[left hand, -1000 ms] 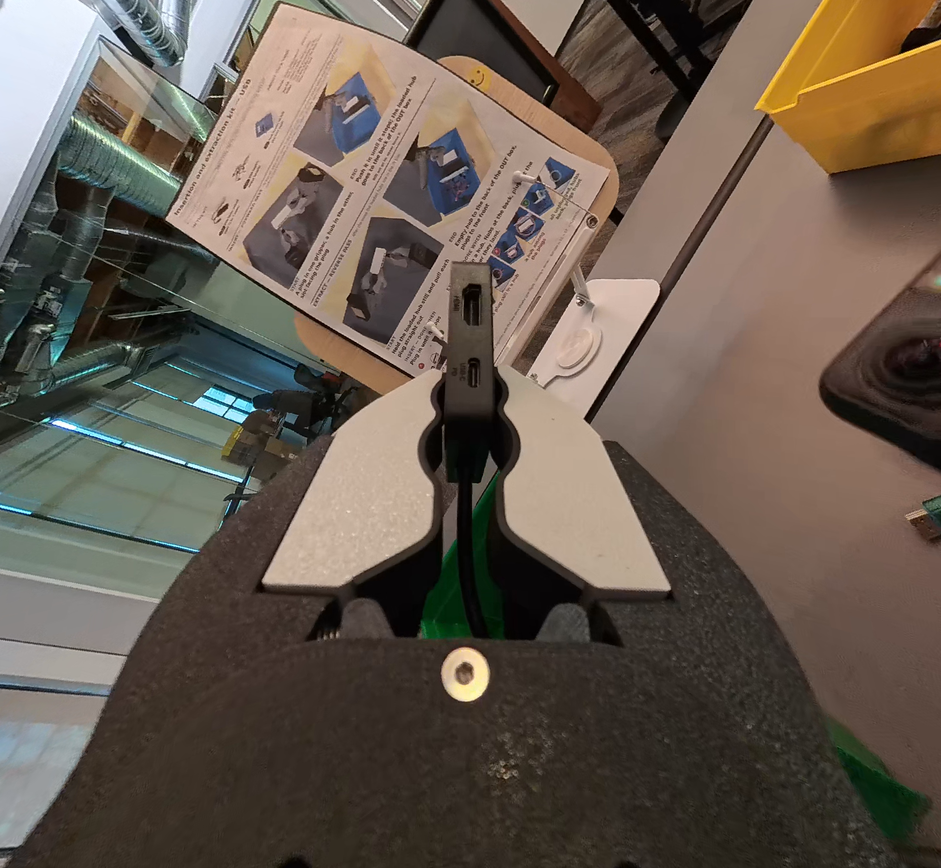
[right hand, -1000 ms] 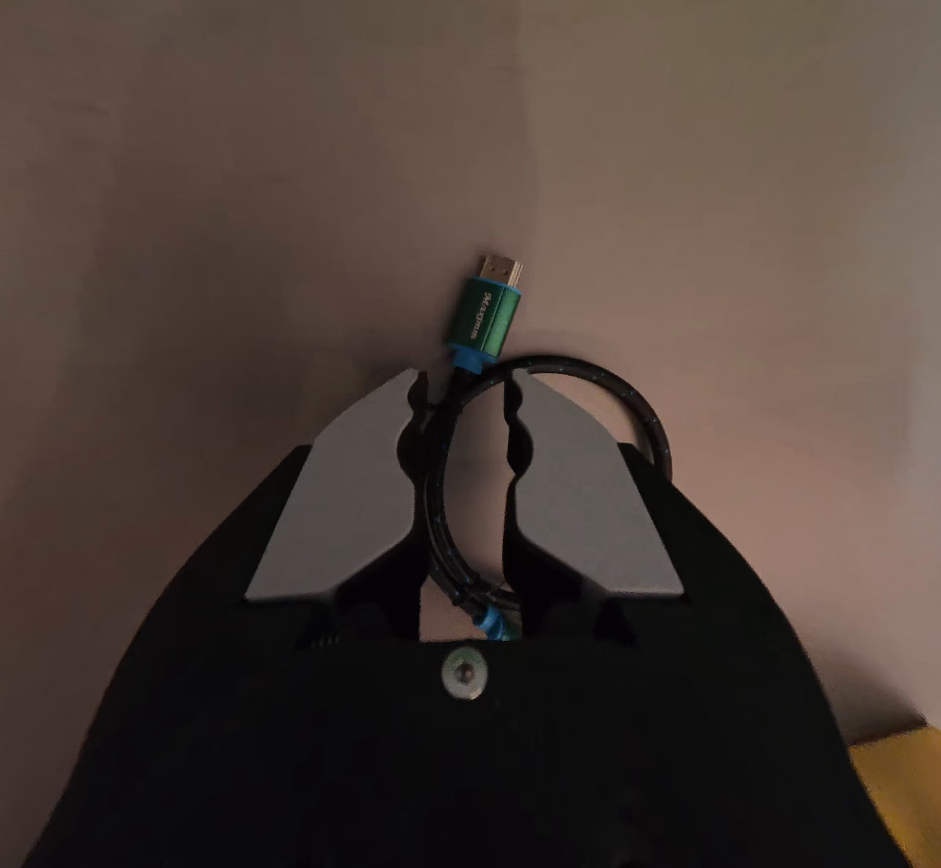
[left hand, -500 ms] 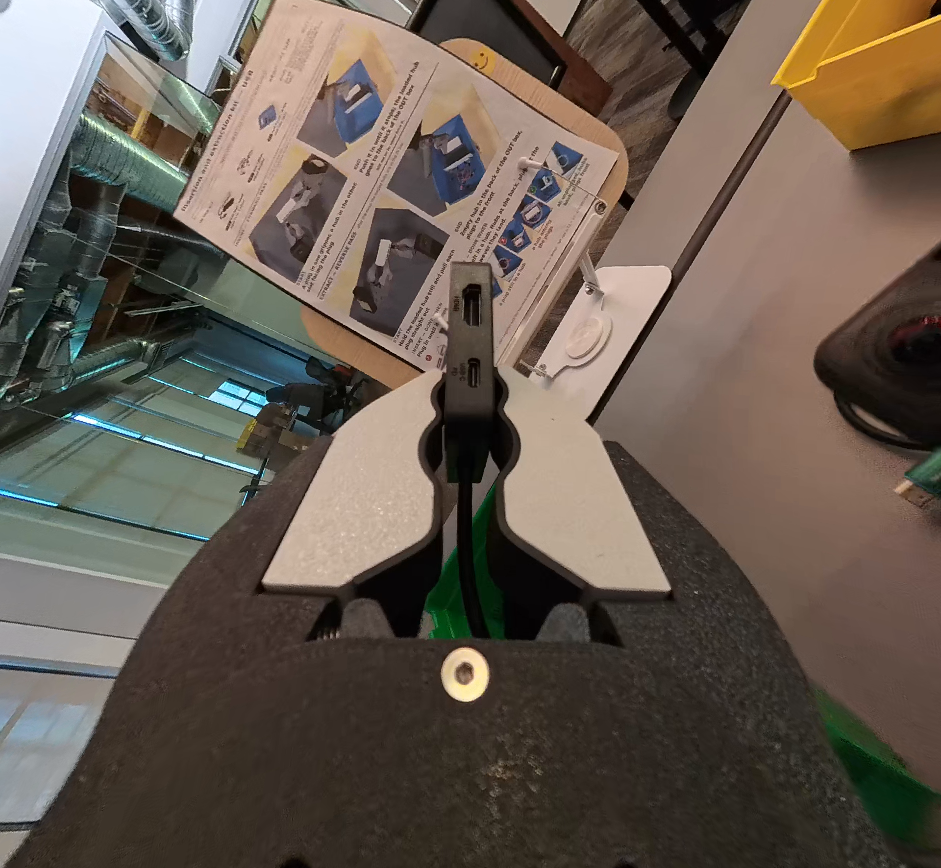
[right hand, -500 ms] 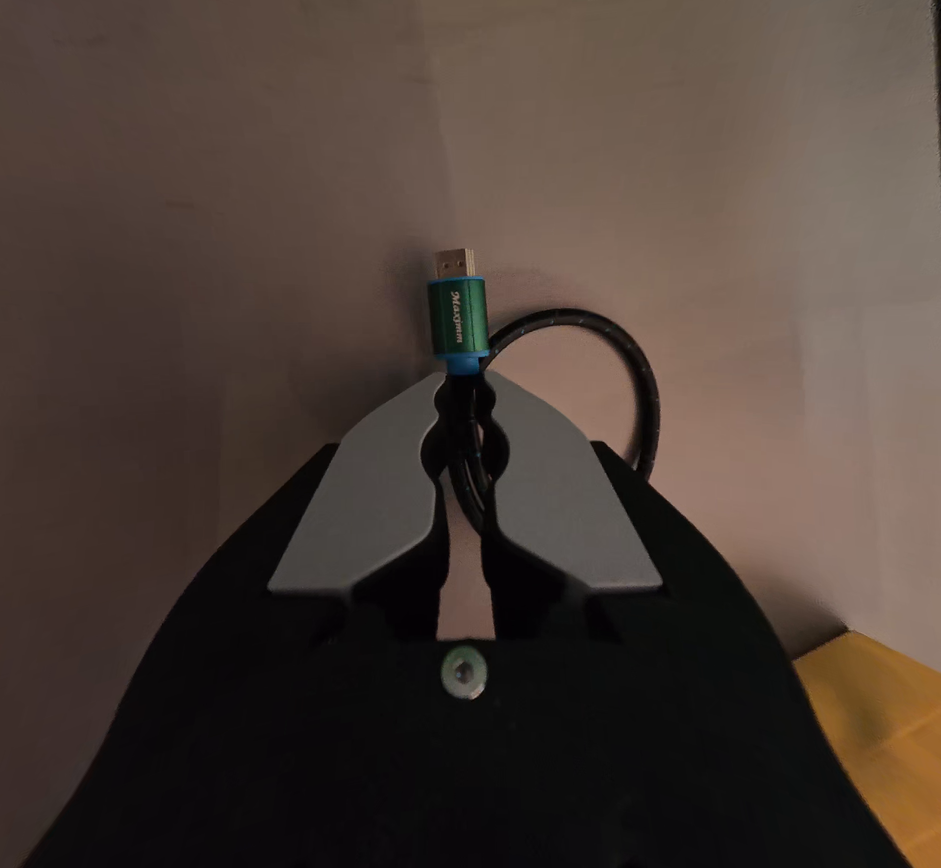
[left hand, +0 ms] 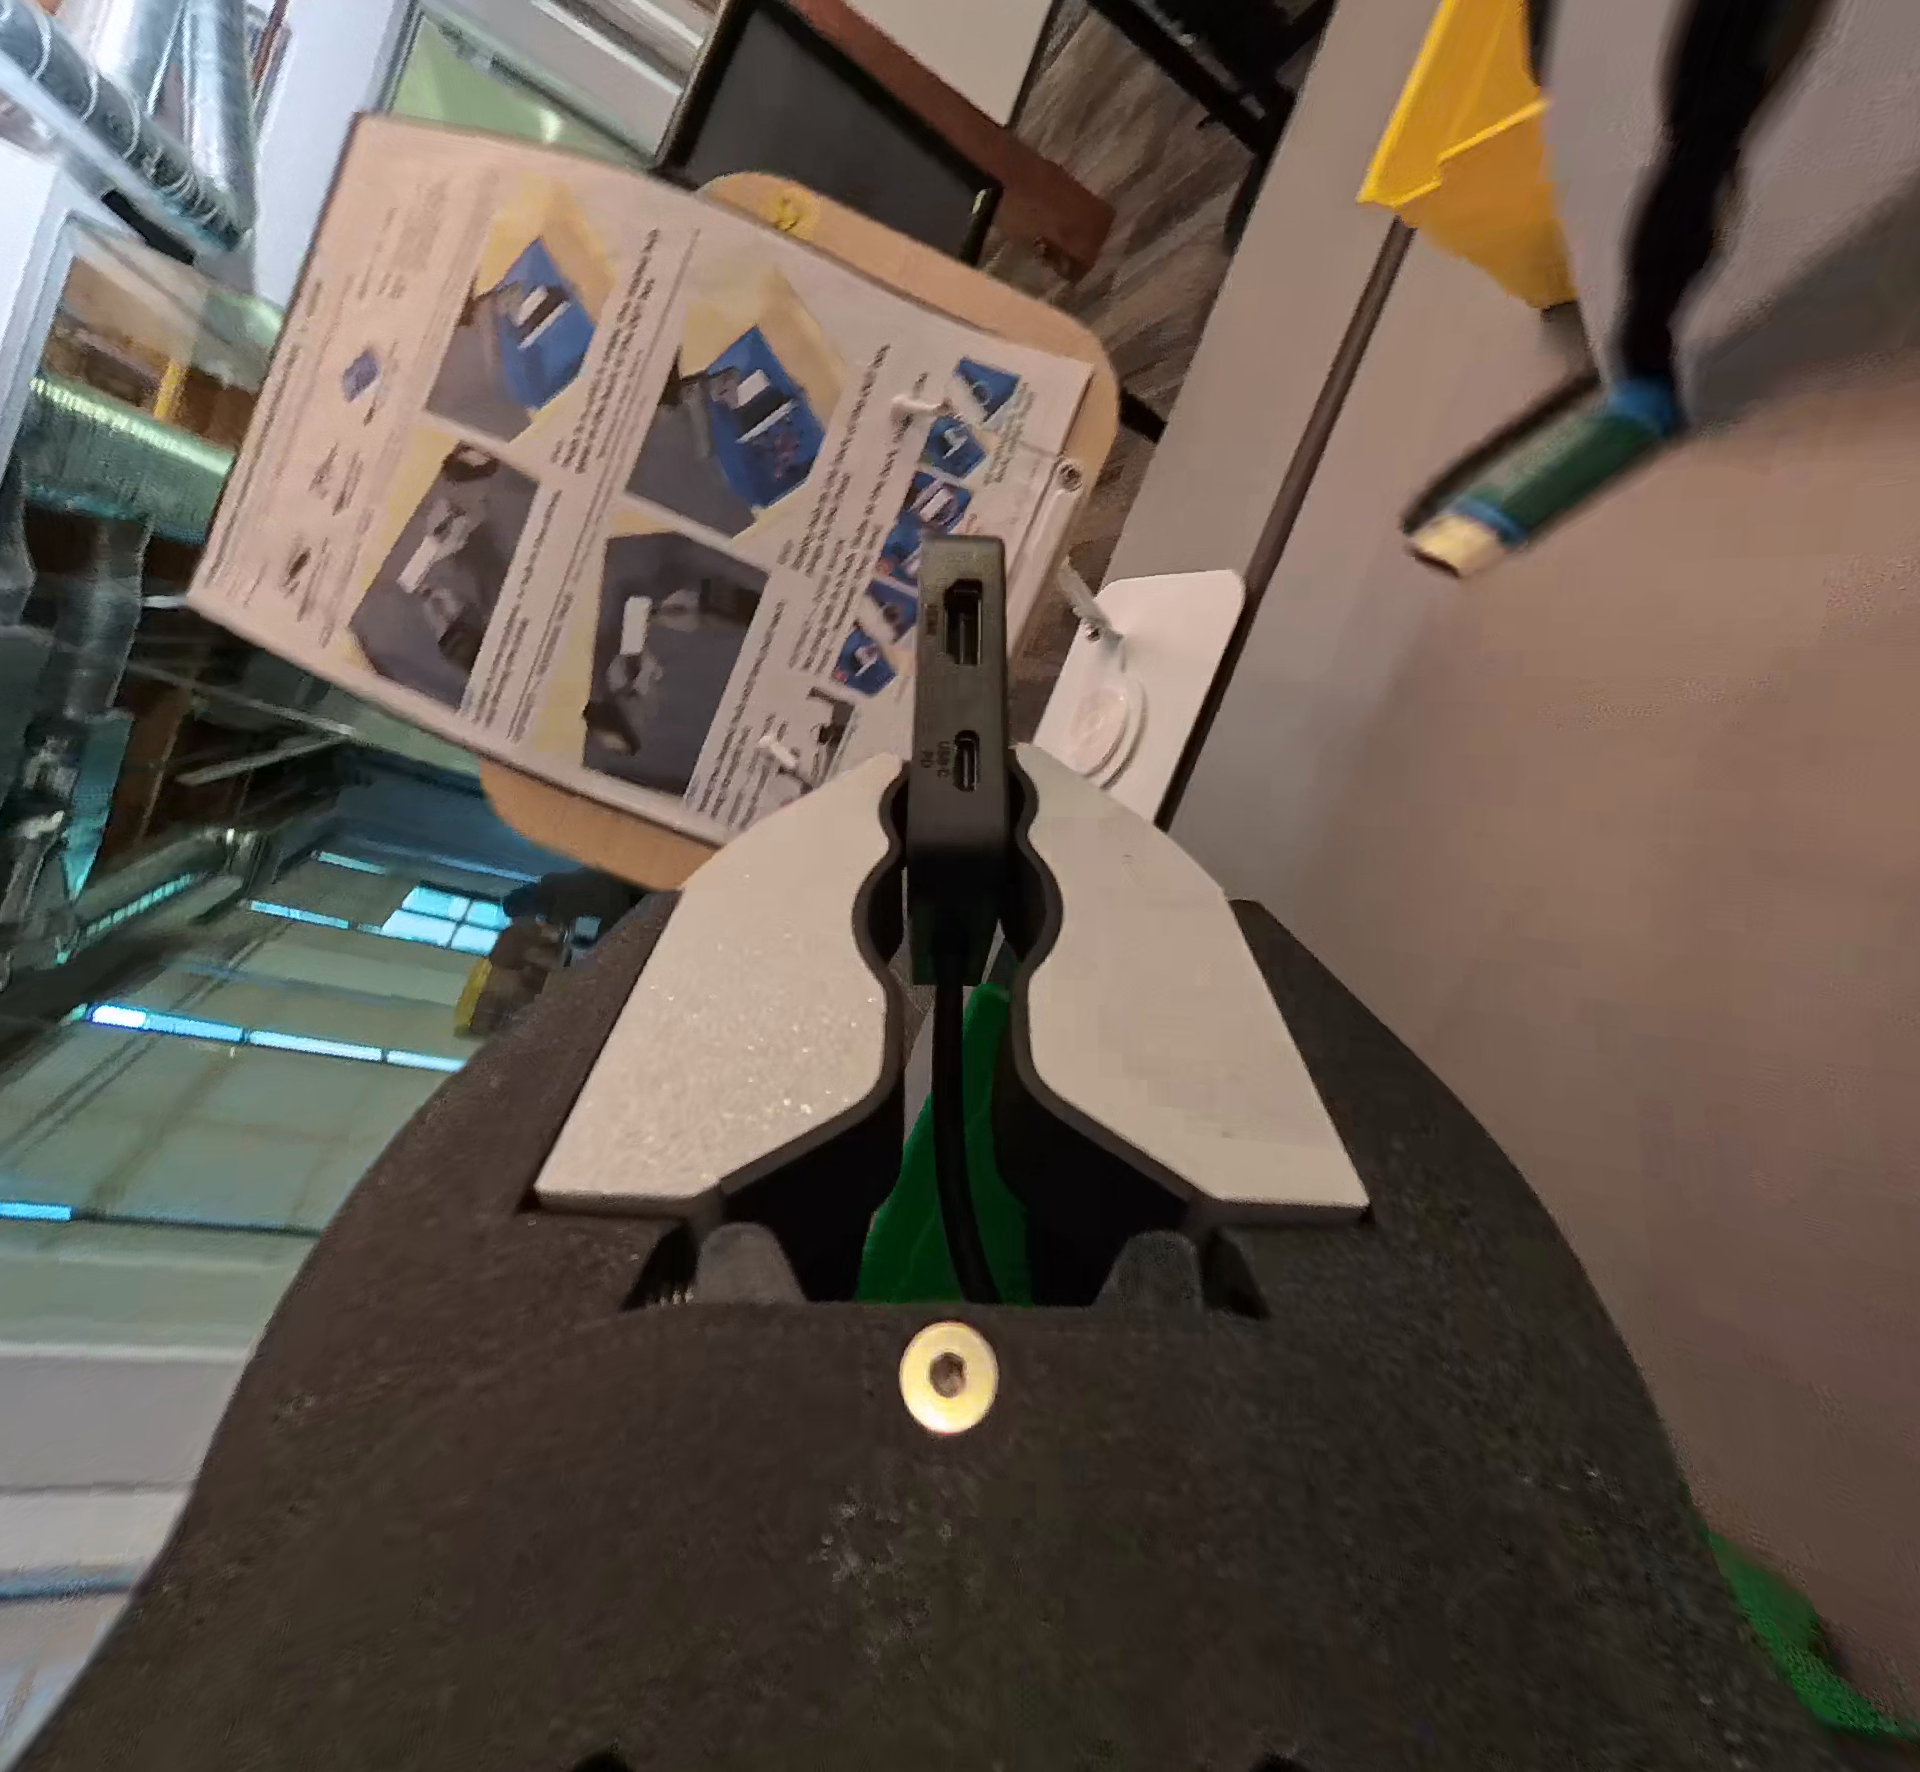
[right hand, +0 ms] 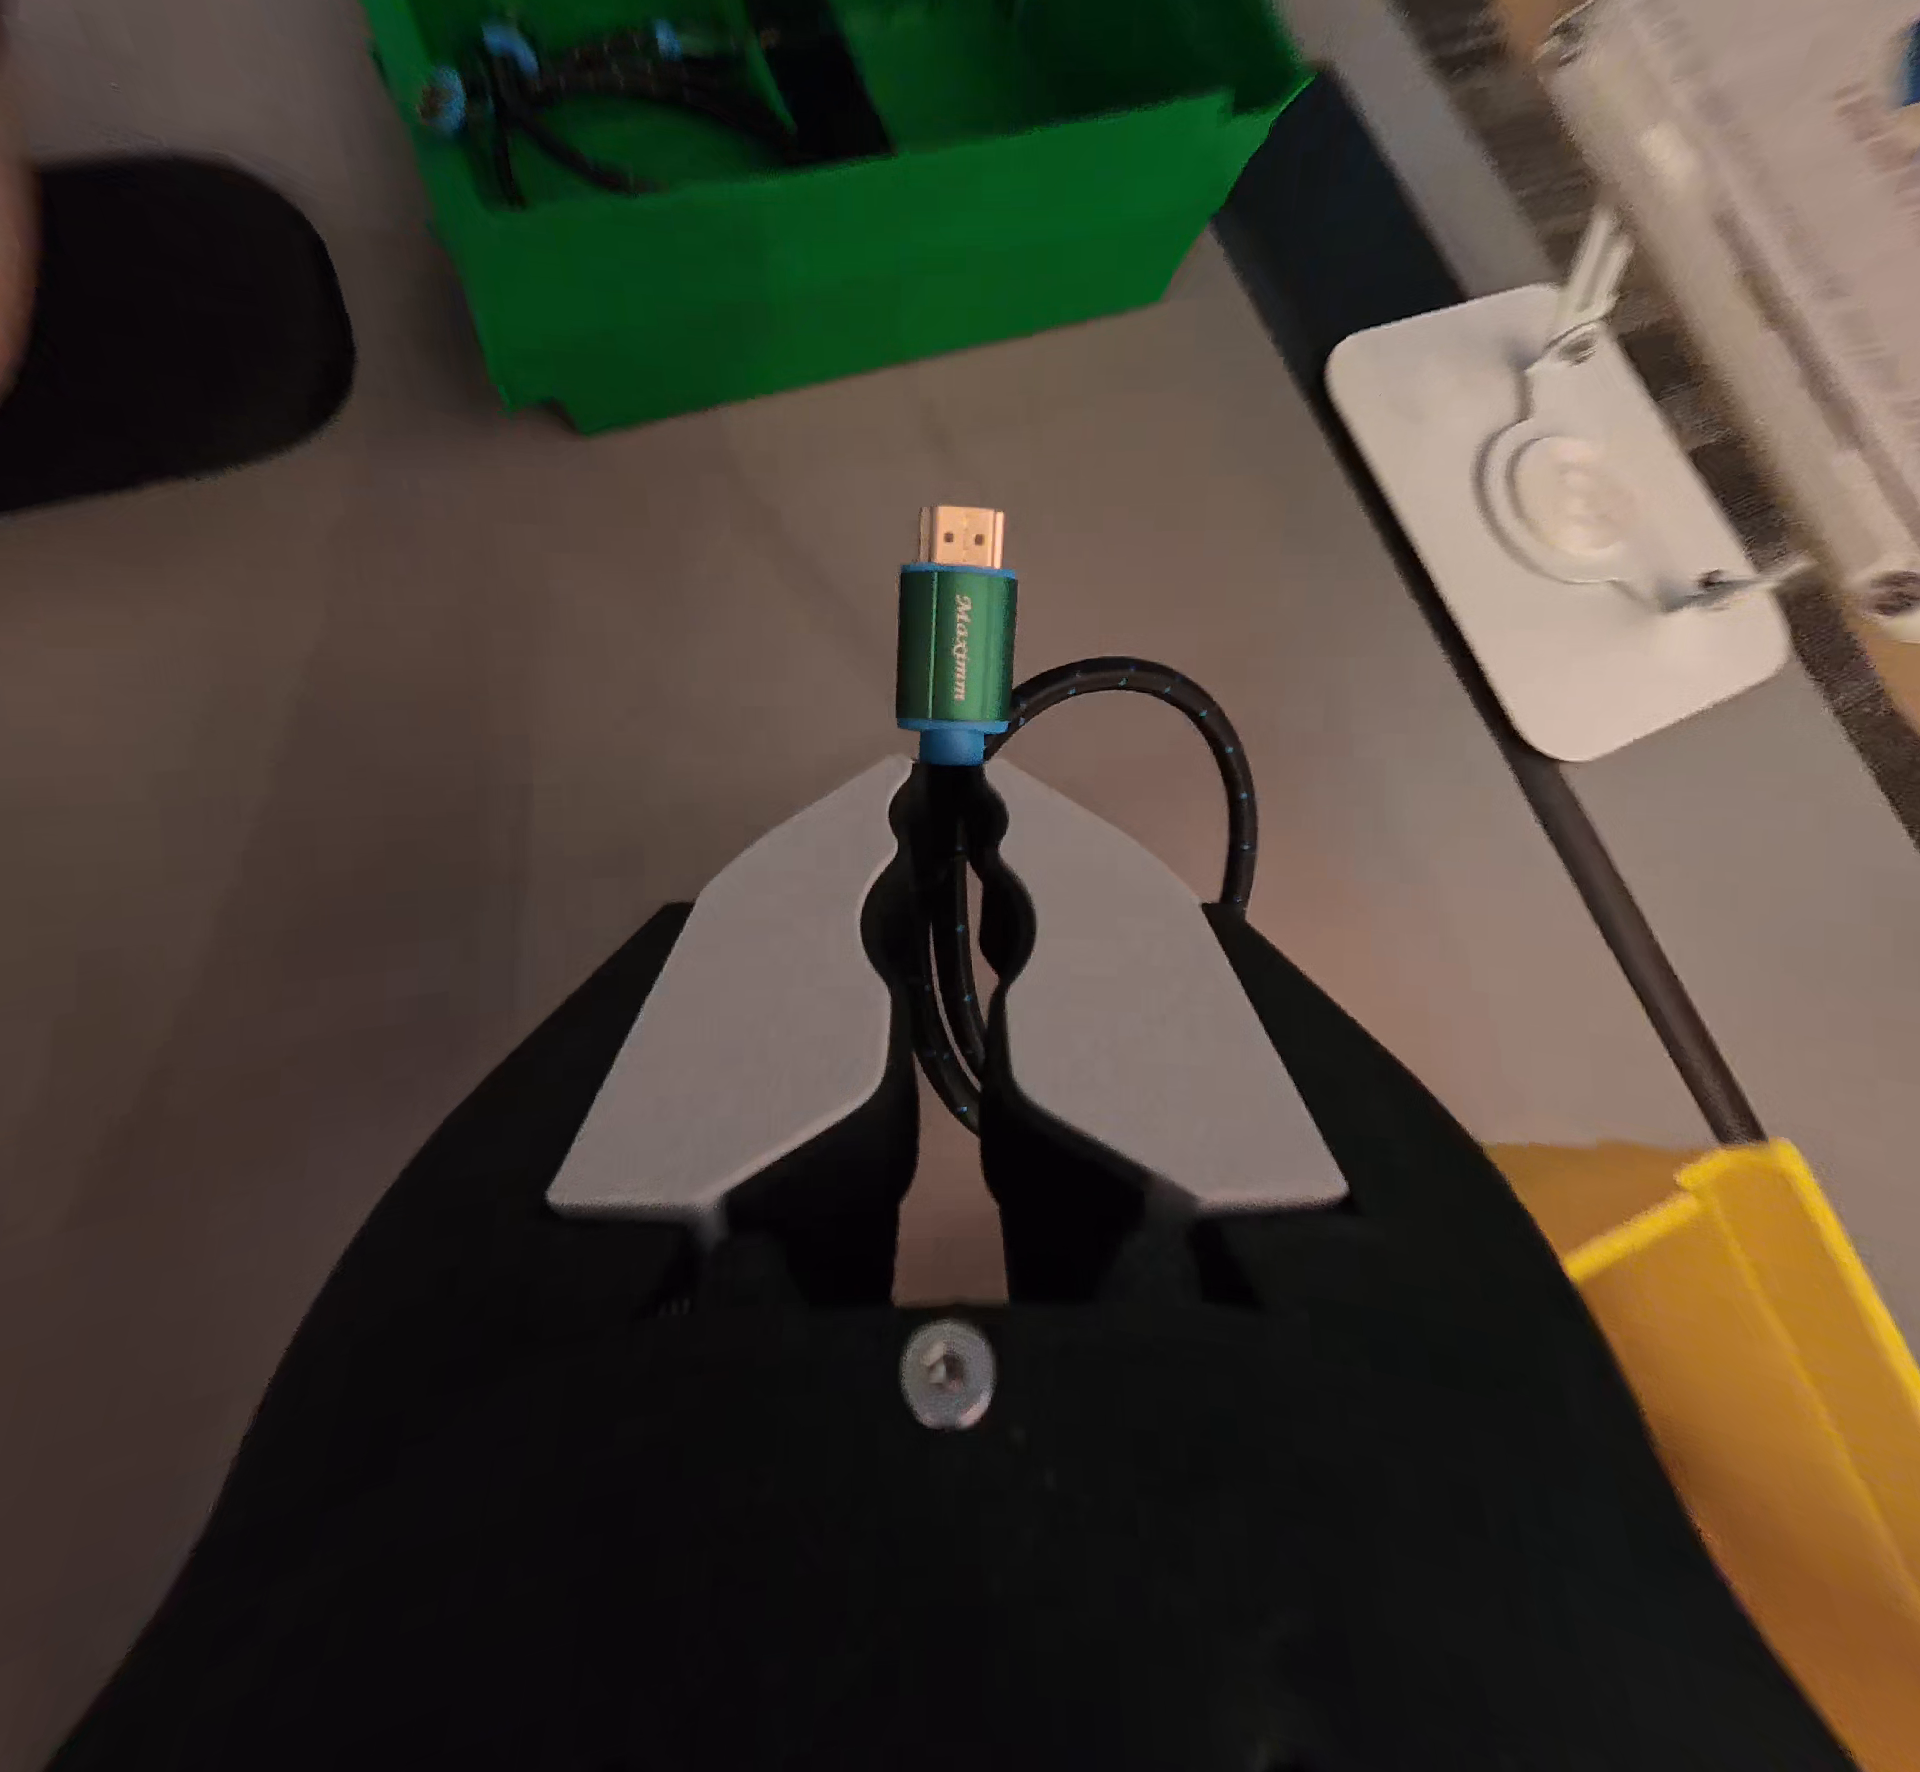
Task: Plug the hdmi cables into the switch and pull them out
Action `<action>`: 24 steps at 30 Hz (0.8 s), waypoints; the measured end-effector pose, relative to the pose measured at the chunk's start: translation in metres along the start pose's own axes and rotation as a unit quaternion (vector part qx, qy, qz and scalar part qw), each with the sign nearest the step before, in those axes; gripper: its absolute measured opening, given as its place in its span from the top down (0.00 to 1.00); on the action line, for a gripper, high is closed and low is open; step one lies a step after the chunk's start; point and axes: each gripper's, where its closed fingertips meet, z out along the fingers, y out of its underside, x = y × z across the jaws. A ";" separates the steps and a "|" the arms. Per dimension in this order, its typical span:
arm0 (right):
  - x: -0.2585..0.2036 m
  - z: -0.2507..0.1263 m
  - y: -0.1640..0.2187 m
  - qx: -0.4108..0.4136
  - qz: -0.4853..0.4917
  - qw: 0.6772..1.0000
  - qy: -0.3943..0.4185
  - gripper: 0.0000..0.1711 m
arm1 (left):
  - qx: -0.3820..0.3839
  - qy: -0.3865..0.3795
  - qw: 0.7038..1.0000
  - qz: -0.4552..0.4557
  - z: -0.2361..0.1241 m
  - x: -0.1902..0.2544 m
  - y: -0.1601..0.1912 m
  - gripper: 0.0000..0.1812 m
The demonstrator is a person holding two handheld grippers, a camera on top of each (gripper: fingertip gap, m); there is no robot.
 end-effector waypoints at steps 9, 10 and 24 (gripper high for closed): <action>-0.009 -0.049 -0.008 0.004 0.035 0.999 0.010 0.97 | -0.005 -0.028 0.991 0.128 0.036 0.042 -0.017 0.93; -0.008 -0.048 -0.007 0.000 0.038 0.999 0.015 0.97 | -0.008 -0.034 0.990 0.138 0.038 0.045 -0.018 0.92; 0.005 -0.021 0.023 -0.094 0.061 0.993 0.049 0.97 | -0.053 -0.023 0.975 0.214 0.055 0.083 -0.024 0.92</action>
